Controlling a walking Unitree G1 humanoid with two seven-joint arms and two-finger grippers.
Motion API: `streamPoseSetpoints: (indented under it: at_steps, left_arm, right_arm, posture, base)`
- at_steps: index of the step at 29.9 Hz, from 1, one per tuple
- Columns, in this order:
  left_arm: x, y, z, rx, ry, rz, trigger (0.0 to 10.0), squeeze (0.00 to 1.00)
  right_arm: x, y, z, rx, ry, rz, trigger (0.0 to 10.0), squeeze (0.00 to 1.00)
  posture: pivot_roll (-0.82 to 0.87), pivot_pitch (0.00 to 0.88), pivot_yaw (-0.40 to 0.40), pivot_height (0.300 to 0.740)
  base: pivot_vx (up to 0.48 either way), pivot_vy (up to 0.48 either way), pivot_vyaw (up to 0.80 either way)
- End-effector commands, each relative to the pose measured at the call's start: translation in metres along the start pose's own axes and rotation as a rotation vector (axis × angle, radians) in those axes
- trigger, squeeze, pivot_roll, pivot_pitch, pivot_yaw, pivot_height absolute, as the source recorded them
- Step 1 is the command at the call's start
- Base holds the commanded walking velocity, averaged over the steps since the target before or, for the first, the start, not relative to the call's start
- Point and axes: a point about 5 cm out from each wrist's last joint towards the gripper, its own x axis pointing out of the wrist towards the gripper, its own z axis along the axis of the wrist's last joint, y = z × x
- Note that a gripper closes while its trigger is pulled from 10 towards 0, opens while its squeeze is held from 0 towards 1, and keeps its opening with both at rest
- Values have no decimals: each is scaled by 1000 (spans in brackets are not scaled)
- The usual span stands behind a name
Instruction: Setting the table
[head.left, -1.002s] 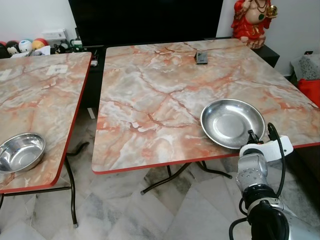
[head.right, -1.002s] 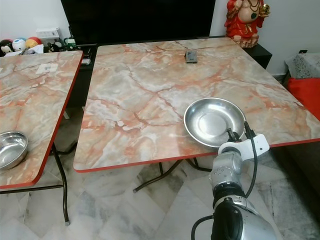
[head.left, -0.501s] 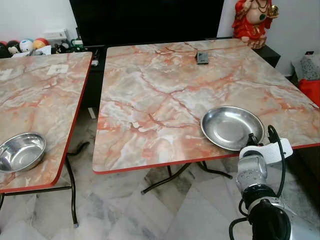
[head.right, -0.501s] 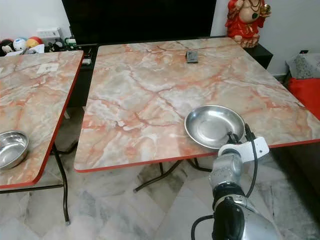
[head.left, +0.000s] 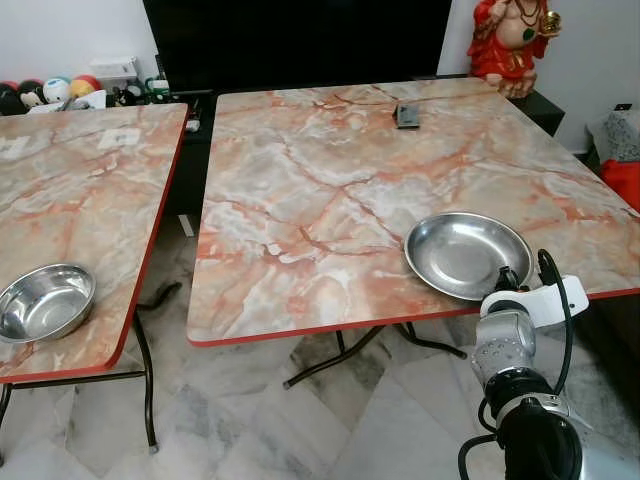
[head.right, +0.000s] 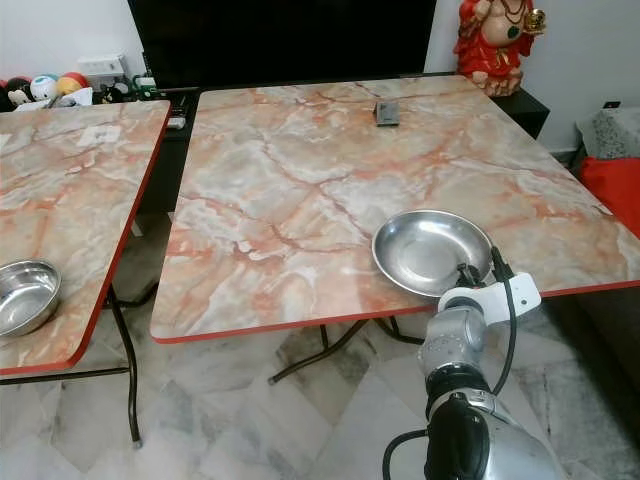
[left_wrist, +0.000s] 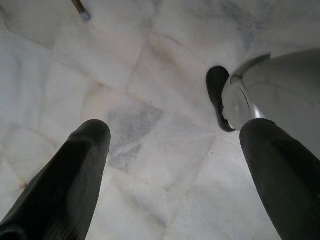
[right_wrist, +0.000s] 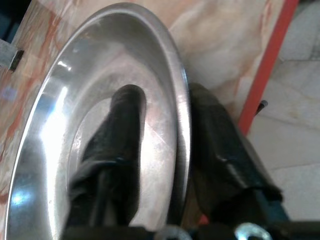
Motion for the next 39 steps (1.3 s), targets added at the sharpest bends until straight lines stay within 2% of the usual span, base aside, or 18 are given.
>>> streamPoseSetpoints:
  at_steps: [1,2,3,4,14,17,18,21,22,24,25,31,36,39]
  left_arm:
    - [-3,4,-8,8,32,-2,10000,0]
    - [-3,4,-7,10,32,-3,10000,0]
    - [-2,4,-7,11,31,-4,10000,0]
    - [-2,4,-7,12,31,-4,10000,0]
    - [0,-9,-4,19,24,-22,10000,0]
    - [1,-19,-5,21,27,-31,10000,0]
    - [2,-24,-3,22,25,-36,10000,0]
    - [3,-31,-1,23,22,-43,10000,0]
    - [4,-34,-1,23,21,-46,10000,0]
    - [4,-36,0,24,21,-49,10000,0]
    - [5,-42,2,25,15,-54,10000,0]
    - [6,-52,6,31,1,-64,10000,0]
    - [3,-78,2,39,7,-87,10000,0]
    - [1,-84,-3,42,16,-92,10000,0]
  right_arm:
    - [1,12,2,-23,-12,34,10000,922]
    - [1,12,2,-24,-12,34,10000,561]
    - [1,12,2,-24,-10,33,10000,349]
    - [1,11,2,-22,-10,30,10000,0]
    - [1,12,3,-24,-14,-9,10000,0]
    - [1,10,3,-42,-11,-53,10000,27]
    - [1,8,3,-47,-8,-70,10000,90]
    - [1,8,3,-46,-10,-72,10000,110]
    - [1,9,4,-48,-13,-68,10000,75]
    - [2,9,4,-51,-15,-67,10000,75]
    - [2,12,6,-57,-26,-60,10000,0]
    - [2,15,11,-87,-67,-54,10000,0]
    - [0,16,15,-123,-124,-91,10000,0]
    - [0,12,13,-137,-108,-139,10000,0]
  posture:
    - [9,100,23,740]
    - [6,97,23,740]
    - [6,97,23,740]
    - [7,97,22,740]
    - [3,96,20,740]
    - [2,96,18,740]
    - [2,96,18,740]
    - [2,97,17,740]
    - [2,97,17,740]
    - [2,97,17,740]
    - [2,97,17,740]
    - [-2,96,17,740]
    - [-3,95,16,740]
    - [-1,95,13,740]
  base:
    - [0,0,0]
    - [0,0,0]
    - [0,0,0]
    - [0,0,0]
    - [0,0,0]
    - [0,0,0]
    - [0,0,0]
    - [0,0,0]
    - [0,0,0]
    - [0,0,0]
    - [0,0,0]
    - [0,0,0]
    - [0,0,0]
    - [0,0,0]
